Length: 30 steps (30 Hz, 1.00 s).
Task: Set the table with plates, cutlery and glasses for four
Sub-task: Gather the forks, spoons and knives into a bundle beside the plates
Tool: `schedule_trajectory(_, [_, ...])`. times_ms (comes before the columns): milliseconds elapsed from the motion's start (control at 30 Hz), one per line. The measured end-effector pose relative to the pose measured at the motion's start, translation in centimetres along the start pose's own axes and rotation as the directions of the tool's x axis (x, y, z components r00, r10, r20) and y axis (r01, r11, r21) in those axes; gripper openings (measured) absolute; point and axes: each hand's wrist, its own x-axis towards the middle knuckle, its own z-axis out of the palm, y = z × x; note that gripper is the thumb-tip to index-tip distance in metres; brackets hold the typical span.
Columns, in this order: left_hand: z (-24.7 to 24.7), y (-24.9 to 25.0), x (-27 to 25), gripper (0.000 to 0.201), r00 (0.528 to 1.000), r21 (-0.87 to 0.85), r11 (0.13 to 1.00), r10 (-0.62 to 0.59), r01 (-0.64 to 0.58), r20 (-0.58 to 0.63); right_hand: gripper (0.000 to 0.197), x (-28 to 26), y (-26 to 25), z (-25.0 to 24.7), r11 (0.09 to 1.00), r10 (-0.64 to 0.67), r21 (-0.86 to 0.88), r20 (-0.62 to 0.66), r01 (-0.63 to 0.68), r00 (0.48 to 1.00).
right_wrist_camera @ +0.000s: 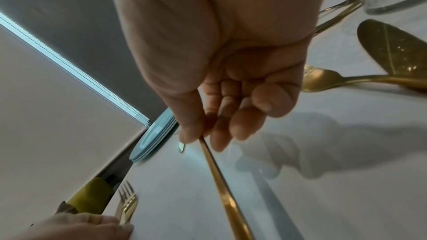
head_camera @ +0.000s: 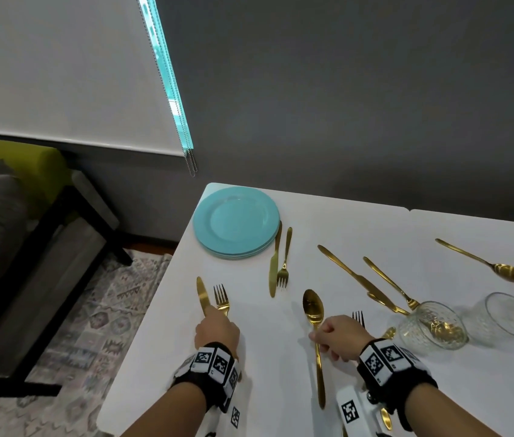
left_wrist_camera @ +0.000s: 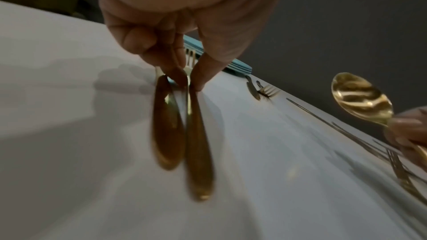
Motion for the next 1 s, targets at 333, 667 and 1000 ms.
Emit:
schedule_trajectory(333, [0.8,4.3,-4.7,0.029,0.961,-0.011,0.966,0.257,-0.257,0.106,0.021,-1.8,1.0,-1.4,0.982,-0.078,0.171,0.007,0.076,0.997])
schedule_trajectory(667, [2.7,10.1,-10.0,0.026,0.812,-0.499,0.833,0.452,-0.237,0.369,0.023,-3.6,1.7,-4.6,0.924,-0.17,0.328,-0.115,0.199,0.979])
schedule_trajectory(1000, [4.5,9.7,-14.2,0.024,0.735,-0.639,0.769,0.418,0.026,0.534,0.022,-5.1,4.3,-4.2,0.918,-0.198,0.3,-0.224,0.261,0.954])
